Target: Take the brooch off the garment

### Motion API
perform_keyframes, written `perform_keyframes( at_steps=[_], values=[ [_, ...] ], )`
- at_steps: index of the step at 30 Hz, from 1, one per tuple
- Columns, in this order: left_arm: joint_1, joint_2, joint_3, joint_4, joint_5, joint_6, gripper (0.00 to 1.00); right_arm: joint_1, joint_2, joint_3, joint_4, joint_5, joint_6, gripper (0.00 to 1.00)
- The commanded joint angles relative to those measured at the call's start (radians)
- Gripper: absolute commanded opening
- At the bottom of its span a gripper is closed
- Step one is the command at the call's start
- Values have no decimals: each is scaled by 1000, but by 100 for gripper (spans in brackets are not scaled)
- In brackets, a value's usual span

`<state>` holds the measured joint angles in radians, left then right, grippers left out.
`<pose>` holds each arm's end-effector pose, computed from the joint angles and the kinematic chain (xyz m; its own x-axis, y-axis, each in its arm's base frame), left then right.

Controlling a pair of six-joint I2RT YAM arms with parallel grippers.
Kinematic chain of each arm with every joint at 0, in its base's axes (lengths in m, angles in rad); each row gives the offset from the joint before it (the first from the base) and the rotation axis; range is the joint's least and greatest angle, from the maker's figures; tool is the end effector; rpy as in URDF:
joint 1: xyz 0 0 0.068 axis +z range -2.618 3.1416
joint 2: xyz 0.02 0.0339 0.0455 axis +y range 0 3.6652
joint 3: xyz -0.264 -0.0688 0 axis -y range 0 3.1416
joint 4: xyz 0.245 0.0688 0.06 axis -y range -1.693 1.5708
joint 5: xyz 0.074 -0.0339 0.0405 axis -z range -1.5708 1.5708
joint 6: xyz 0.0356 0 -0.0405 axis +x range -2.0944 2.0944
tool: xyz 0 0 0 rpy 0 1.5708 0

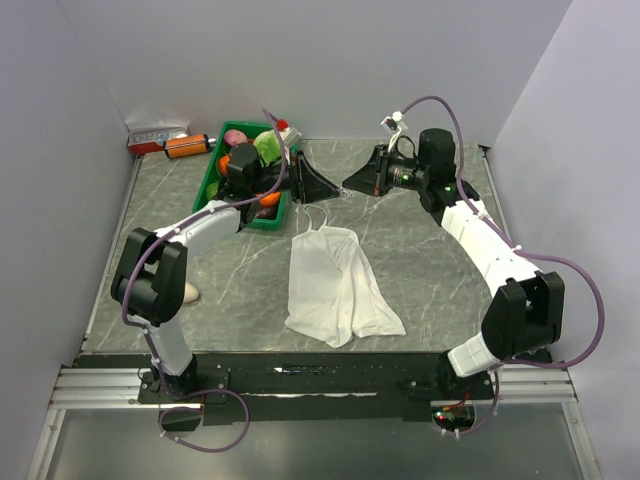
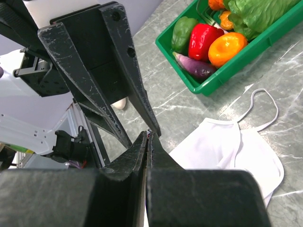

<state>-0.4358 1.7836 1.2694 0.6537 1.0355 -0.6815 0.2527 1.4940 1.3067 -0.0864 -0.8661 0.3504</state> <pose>0.3586 -0.2008 0.3161 -0.5242 -0.1104 -0.8444 0.8463 0.0429 -0.5310 0.3273 0.1125 0.3638 -0.5452 0.0889 -0.8336 -0.7293 0.4401 0.5239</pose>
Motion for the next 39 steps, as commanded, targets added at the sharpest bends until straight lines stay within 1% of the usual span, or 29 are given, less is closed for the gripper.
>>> perform_keyframes(
  at_steps=[1, 3, 4, 6, 9, 11, 12, 13, 14, 18, 22, 23, 24, 26, 27, 30, 32, 36, 39],
  values=[
    [-9, 5, 42, 63, 32, -18, 33, -3, -51, 0, 54, -19, -1, 0],
    [-9, 7, 42, 66, 37, -16, 29, -3, -48, 2, 57, -22, 2, 0],
    [-11, 7, 44, 63, 38, -13, 24, -1, -48, 5, 60, -22, 4, 0],
    [-14, 7, 47, 60, 43, -7, 20, -3, -44, 5, 62, -22, 7, 0],
    [-15, 5, 45, 60, 47, -4, 19, -1, -41, 8, 65, -21, 9, 0],
    [-15, 7, 47, 61, 49, -1, 12, -3, -38, 8, 66, -19, 10, 0],
    [-15, 7, 45, 63, 49, -1, 6, -1, -38, 8, 66, -17, 10, 0],
    [-15, 7, 45, 66, 52, -1, 2, -3, -37, 6, 66, -17, 9, 0],
    [-15, 7, 45, 70, 51, -9, 1, -3, -35, 6, 63, -17, 9, 0],
    [-15, 8, 42, 127, 72, -44, 1, -3, -32, -3, 51, -7, -4, 6],
    [-15, 7, 44, 139, 93, -44, 1, -1, -31, -14, 48, -4, -8, 7],
    [-15, 7, 42, 141, 101, -46, 1, -3, -31, -17, 48, -1, -8, 8],
    [-15, 5, 42, 141, 104, -44, 1, -3, -26, -18, 43, 2, -7, 17],
    [-14, -1, 38, 141, 115, -43, 1, -3, -25, -21, 34, 33, -7, 27],
    [-14, -6, 35, 141, 116, -43, 1, -9, -23, -18, 31, 35, -7, 34],
    [-12, -10, 28, 141, 127, -38, 1, -13, -14, -8, 45, 30, -1, 41],
    [-12, -10, 27, 139, 133, -36, 1, -23, -8, 0, 60, 26, 5, 43],
    [-6, -6, 27, 136, 130, -39, 1, -43, -3, 26, 60, -13, -17, 52],
    [-1, -6, 27, 121, 129, -32, 1, -72, -14, 25, 62, -83, -56, 57]
  ],
)
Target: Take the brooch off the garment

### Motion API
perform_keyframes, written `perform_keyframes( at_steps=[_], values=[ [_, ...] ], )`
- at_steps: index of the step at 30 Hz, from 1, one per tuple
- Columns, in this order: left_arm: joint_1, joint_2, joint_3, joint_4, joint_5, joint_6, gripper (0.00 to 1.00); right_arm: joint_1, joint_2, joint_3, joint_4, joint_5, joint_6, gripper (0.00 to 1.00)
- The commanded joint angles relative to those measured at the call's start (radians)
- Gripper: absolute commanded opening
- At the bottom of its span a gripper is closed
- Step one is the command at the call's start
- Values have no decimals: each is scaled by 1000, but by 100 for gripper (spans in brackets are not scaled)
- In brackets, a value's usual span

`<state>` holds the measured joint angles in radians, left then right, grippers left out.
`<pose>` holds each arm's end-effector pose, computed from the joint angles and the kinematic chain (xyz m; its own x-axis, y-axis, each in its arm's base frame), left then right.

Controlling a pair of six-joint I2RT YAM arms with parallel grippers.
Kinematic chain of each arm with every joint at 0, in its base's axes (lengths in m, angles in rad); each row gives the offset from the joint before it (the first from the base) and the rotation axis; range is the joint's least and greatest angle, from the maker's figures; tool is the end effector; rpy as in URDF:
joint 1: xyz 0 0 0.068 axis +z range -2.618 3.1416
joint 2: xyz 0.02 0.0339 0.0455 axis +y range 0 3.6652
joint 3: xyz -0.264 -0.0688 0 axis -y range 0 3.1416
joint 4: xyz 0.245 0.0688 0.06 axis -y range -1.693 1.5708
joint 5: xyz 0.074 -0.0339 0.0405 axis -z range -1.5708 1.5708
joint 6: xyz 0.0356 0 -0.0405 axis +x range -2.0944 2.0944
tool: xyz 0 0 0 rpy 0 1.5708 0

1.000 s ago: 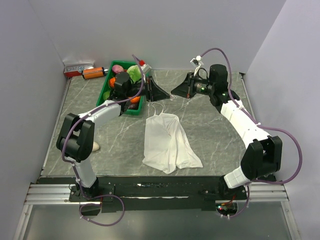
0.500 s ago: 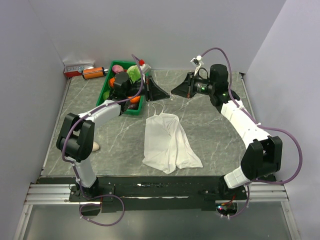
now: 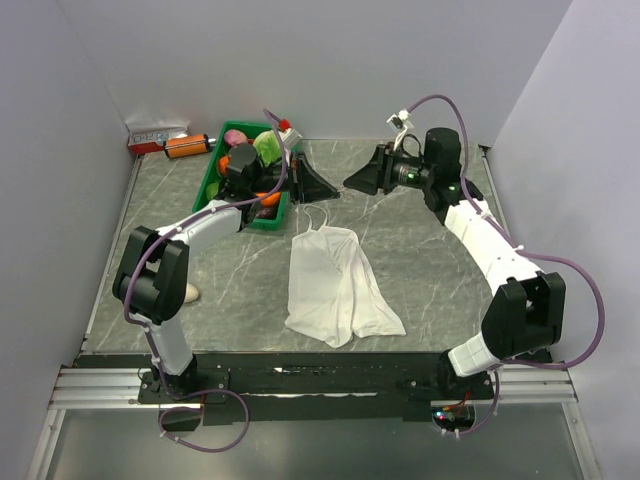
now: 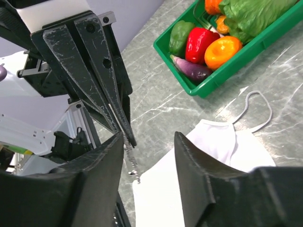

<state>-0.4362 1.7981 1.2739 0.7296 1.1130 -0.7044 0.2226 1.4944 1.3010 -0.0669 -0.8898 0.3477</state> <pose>0.3576 -0.2019 0.3183 -0.4955 -0.0848 -0.8645 0.8685 -0.0333 -0.4946 0.3304 0.1031 0.3637 -0.5329 0.0993 -0.8404 -0.7336 0.4408 0.5173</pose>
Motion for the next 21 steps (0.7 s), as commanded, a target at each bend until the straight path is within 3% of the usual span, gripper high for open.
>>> perform_keyframes(
  at_steps=[1, 11, 21],
  values=[
    [-1, -20, 22, 42, 51, -7, 1, -46, -16, 29, 36, -105, -67, 57],
    [-1, -16, 27, 41, 47, -15, 1, -34, -39, -9, -79, -265, -271, 60],
    [-1, -22, 28, 22, 34, -7, 1, -12, -34, -11, -90, -304, -296, 57]
  ],
)
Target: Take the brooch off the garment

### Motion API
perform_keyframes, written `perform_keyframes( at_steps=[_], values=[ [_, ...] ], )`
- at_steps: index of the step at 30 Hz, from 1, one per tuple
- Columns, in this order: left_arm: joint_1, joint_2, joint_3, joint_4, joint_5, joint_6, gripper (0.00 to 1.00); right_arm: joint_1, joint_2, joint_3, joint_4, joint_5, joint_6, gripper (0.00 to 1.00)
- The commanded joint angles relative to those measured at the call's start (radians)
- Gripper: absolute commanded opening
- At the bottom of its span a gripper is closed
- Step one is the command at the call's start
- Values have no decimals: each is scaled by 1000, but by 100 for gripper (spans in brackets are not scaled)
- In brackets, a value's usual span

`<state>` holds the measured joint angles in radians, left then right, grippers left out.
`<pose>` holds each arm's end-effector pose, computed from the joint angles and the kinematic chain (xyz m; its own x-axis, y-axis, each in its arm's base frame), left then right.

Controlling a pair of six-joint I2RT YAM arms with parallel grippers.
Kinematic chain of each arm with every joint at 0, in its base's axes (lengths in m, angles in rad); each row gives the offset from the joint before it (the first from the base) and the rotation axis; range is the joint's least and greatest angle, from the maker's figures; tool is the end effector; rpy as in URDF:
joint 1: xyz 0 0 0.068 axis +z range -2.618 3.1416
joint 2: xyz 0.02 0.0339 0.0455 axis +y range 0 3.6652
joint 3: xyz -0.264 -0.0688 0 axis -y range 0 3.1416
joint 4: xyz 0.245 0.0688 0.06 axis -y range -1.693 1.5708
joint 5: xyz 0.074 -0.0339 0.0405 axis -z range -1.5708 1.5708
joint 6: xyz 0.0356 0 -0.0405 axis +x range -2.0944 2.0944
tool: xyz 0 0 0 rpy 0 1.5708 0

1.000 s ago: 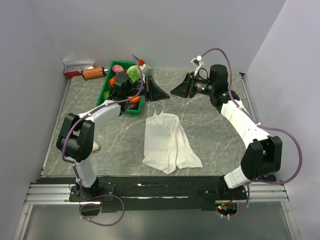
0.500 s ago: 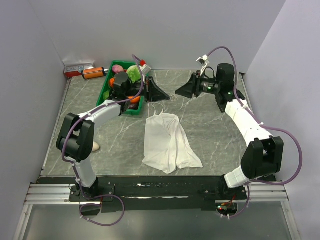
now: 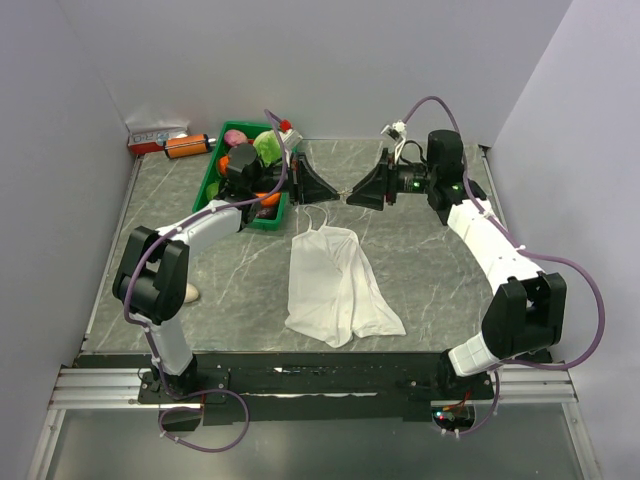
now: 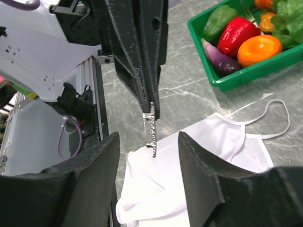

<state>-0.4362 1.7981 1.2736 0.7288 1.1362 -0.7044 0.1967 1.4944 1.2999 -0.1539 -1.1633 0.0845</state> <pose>0.3568 -0.2020 0.3180 -0.4964 -0.0694 -0.8653 0.8681 -0.0507 -0.4939 0.3218 0.0975 0.3582 -0.4116 -0.0479 -0.9101 -0.8922 0.2249 0.3917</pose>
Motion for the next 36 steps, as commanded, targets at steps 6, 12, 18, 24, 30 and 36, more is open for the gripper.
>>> perform_keyframes(
  at_steps=[6, 12, 18, 24, 30, 36],
  values=[
    [-1, -25, 27, 27, 8, -13, 1, 29, -31, -1, -18, 4, -43, 52],
    [-1, -25, 29, 26, 8, -14, 1, 30, -28, 6, -29, 39, -46, 43],
    [-1, -23, 33, 34, 10, -14, 1, 30, -16, 7, -13, 60, -8, 39],
    [-1, -19, 36, 37, 19, -7, 1, 30, -2, 9, -6, 91, 14, 36],
    [-6, -16, 46, 32, 28, 5, 1, 30, 15, 22, -13, 111, 15, 32],
    [-19, -9, 64, 11, 46, 34, 1, 32, 32, 36, -13, 137, 27, 28]
  ],
)
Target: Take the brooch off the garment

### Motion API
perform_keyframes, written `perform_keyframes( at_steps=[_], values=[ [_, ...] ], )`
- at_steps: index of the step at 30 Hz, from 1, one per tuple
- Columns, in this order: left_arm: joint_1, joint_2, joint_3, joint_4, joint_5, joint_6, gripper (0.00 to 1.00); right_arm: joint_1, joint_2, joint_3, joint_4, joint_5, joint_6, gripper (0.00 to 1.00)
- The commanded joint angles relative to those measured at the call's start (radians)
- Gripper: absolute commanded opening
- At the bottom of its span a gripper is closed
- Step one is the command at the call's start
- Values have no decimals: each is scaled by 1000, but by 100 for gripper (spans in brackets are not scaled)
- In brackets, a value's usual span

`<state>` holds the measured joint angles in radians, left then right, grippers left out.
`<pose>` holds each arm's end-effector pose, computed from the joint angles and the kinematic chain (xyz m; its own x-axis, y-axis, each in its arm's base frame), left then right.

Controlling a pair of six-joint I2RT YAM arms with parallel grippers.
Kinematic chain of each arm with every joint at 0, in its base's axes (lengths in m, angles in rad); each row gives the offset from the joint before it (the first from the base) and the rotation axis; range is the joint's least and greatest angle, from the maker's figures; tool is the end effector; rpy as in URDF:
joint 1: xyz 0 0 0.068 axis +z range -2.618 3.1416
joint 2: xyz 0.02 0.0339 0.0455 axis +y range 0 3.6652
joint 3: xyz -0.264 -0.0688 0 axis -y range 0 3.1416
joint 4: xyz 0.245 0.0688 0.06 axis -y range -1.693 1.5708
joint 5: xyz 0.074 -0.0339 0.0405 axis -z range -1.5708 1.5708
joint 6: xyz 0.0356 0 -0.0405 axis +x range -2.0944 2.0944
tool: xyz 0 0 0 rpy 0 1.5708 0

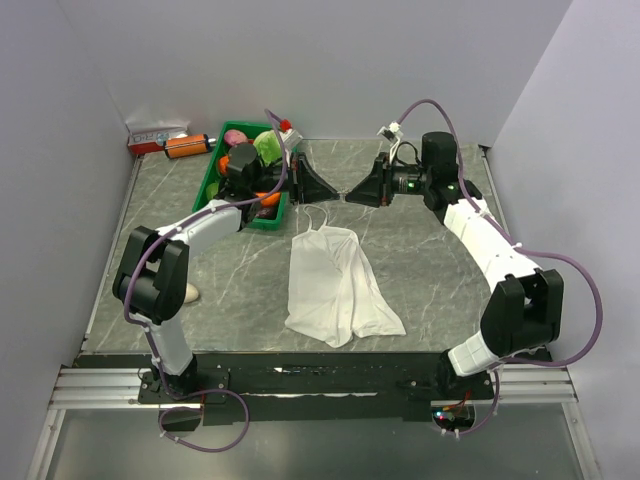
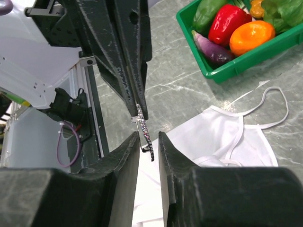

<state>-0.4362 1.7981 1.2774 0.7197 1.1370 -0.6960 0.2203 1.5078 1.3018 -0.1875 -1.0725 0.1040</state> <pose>0.3571 -0.2021 0.3185 -0.4932 -0.0674 -0.8673 0.8698 -0.0496 -0.4908 0.3245 0.1047 0.3507 -0.4652 -0.0533 -0.8836 -0.8524 0.2962 0.4309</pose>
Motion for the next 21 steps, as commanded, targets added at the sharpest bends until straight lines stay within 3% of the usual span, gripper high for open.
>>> perform_keyframes(
  at_steps=[1, 21],
  values=[
    [-21, -11, 62, 15, 49, 29, 1, 5, 22, 36, 20, 48, 10, 28],
    [-35, -14, 66, -51, 43, 87, 1, -25, -15, 100, 20, 227, 169, 23]
  ],
)
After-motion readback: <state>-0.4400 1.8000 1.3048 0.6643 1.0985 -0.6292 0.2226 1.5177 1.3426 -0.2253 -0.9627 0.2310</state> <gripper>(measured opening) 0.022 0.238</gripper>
